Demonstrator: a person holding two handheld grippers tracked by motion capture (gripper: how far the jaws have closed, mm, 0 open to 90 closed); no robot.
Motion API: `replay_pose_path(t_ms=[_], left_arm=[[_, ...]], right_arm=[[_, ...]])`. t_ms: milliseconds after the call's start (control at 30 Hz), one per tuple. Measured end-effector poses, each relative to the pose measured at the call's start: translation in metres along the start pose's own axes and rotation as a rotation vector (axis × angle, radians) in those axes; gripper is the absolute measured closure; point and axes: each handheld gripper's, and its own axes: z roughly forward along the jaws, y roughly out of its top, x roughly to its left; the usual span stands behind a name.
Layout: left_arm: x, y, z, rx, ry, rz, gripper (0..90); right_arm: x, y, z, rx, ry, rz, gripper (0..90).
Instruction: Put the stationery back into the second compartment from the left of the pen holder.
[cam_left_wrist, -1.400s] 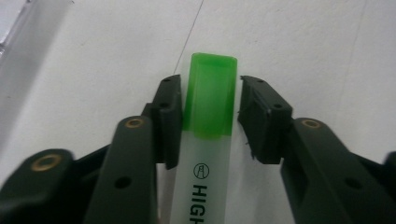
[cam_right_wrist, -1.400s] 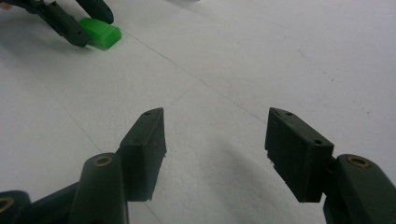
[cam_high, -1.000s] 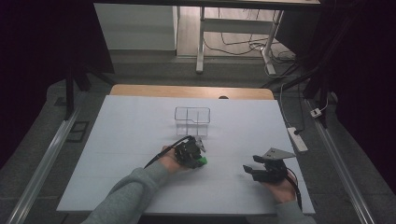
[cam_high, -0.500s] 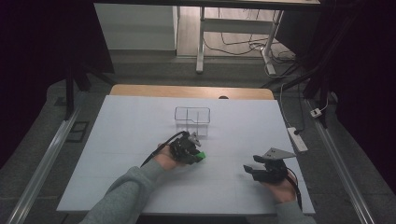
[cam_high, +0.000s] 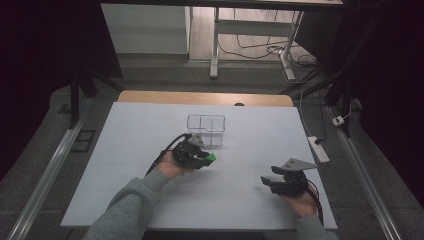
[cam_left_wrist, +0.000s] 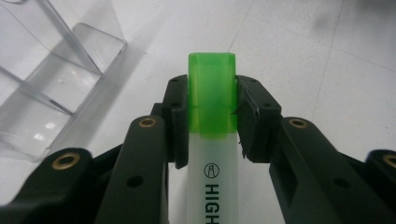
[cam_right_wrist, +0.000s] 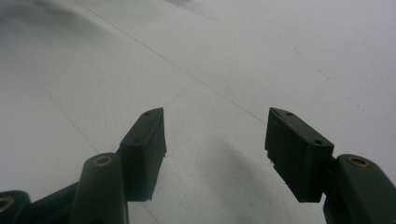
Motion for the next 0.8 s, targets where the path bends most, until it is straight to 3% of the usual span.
replay_pose_path(t_ms=[367,600,800], left_arm=[[0.007,0.004,-0.016,-0.088,0.015,-0.033,66.6],[0.014,0.019,-0.035,-0.204,0.054,-0.064,66.6],[0.025,0.038,-0.049,-0.272,0.078,-0.069,66.6]], right_arm=[[0.0,0.0,0.0,-0.002,-0.001,0.002,37.3],[-0.001,0.0,-0.001,-0.007,0.003,0.004,37.3],[0.0,0.0,-0.001,-0.01,0.005,0.002,37.3]])
